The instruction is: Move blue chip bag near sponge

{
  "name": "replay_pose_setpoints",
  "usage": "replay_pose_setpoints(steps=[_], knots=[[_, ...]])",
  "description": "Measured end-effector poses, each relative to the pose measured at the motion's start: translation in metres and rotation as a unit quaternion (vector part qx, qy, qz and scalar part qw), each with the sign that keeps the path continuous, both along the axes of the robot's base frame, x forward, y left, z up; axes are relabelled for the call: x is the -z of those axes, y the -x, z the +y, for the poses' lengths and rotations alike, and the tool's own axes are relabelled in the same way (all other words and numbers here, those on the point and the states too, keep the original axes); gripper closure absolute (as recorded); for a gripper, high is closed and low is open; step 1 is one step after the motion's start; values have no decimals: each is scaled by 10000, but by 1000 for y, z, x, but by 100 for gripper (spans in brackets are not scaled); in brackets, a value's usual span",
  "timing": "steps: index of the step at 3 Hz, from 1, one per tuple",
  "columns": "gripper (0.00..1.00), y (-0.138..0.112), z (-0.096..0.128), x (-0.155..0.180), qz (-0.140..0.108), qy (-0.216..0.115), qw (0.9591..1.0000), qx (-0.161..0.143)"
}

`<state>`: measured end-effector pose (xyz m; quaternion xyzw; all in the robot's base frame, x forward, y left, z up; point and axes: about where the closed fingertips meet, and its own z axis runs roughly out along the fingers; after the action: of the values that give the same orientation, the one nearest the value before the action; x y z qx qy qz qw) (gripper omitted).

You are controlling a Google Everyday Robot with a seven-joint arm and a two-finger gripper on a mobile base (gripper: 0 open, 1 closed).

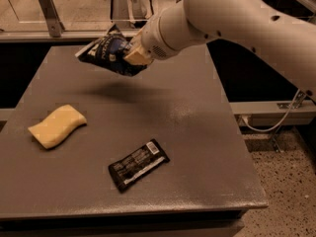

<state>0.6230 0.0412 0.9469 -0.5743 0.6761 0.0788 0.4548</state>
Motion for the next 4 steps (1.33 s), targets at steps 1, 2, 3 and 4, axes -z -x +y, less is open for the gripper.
replay_pose_setpoints(steps=[1, 2, 3, 4], knots=[[81, 5, 34, 12, 164, 112, 9990, -395], [57, 6, 35, 11, 162, 116, 9990, -408], [35, 7, 37, 11, 161, 121, 9989, -422], [4, 8, 40, 11, 158, 127, 9988, -445]])
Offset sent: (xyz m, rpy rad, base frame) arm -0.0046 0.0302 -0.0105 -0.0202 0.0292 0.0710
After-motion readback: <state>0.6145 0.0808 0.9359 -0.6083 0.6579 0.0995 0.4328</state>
